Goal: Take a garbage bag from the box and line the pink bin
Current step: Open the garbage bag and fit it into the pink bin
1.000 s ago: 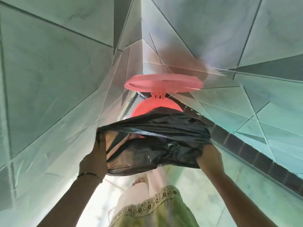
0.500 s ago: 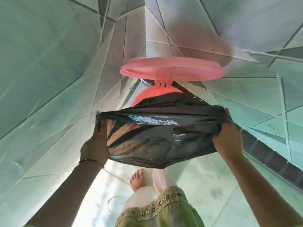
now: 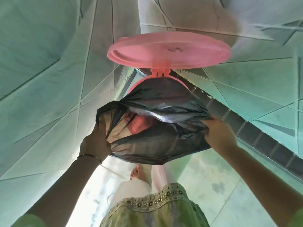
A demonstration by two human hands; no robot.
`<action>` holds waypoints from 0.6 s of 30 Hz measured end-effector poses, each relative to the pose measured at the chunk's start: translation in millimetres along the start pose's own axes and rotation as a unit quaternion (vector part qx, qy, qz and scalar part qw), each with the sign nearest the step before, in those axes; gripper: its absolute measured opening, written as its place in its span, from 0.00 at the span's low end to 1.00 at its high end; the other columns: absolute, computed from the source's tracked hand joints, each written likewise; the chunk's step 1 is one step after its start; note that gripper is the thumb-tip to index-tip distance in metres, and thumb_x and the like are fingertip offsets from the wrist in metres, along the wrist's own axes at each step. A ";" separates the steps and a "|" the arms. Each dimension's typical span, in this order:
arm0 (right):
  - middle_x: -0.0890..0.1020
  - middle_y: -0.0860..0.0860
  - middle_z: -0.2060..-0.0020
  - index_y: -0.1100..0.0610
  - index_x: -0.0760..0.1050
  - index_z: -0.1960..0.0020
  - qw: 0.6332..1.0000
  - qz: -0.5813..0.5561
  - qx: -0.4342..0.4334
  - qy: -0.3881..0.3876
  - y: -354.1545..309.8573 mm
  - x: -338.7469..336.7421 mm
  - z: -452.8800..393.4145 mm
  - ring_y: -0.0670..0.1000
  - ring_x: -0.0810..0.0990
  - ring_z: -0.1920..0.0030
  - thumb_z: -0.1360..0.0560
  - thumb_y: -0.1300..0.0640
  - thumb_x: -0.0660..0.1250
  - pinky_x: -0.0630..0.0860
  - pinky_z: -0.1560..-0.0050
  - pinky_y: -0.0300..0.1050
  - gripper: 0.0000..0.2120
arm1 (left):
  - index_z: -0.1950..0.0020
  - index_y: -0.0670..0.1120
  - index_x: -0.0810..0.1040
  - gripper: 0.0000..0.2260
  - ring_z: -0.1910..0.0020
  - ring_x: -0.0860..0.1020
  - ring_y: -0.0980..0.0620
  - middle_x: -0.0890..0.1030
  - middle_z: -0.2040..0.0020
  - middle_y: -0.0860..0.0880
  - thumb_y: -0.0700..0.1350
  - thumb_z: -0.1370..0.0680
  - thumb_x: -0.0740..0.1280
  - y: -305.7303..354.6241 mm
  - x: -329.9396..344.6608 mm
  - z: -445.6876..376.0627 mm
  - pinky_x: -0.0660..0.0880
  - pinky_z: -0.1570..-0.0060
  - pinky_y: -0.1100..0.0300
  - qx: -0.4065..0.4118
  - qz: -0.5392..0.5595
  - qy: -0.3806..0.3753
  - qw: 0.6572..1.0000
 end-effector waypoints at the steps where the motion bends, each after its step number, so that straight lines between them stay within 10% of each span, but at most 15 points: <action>1: 0.79 0.58 0.39 0.57 0.78 0.41 1.000 0.001 -0.028 -0.008 1.8 4.2 2.3 0.66 0.82 0.56 0.29 0.69 0.62 0.78 0.53 0.57 0.19 | 0.24 0.48 0.44 0.41 0.51 0.77 0.29 0.63 0.26 0.42 0.38 0.30 0.65 1.9 3.1 -1.8 0.72 0.55 0.48 0.009 0.013 0.006 1.000; 6: 0.69 0.63 0.33 0.65 0.71 0.38 0.991 -0.029 0.114 0.057 30.6 5.5 -9.2 0.69 0.76 0.45 0.27 0.64 0.64 0.72 0.46 0.58 0.18 | 0.24 0.45 0.49 0.40 0.54 0.78 0.31 0.69 0.31 0.40 0.38 0.30 0.68 15.4 15.2 -6.1 0.74 0.57 0.47 0.034 0.110 0.061 0.991; 15: 0.67 0.57 0.32 0.41 0.65 0.30 0.995 0.064 -0.070 -0.024 10.7 41.9 -4.5 0.62 0.82 0.62 0.27 0.65 0.63 0.82 0.59 0.55 0.31 | 0.24 0.49 0.51 0.35 0.42 0.76 0.33 0.51 0.22 0.45 0.44 0.25 0.66 3.2 31.2 -18.9 0.76 0.54 0.48 0.064 0.160 0.079 0.982; 18: 0.63 0.56 0.29 0.46 0.67 0.30 0.999 -0.041 0.007 0.008 23.8 47.0 -8.9 0.62 0.80 0.47 0.27 0.64 0.66 0.78 0.46 0.54 0.28 | 0.25 0.55 0.54 0.31 0.41 0.77 0.40 0.50 0.22 0.48 0.45 0.24 0.65 -7.7 39.6 -23.7 0.77 0.50 0.52 0.005 0.331 0.058 0.942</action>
Point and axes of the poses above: each hand's wrist, its own z-axis away from the middle knuckle, its own x-axis out of the palm, y = z × x, the point moved 1 cm from there along -z, towards the middle knuckle
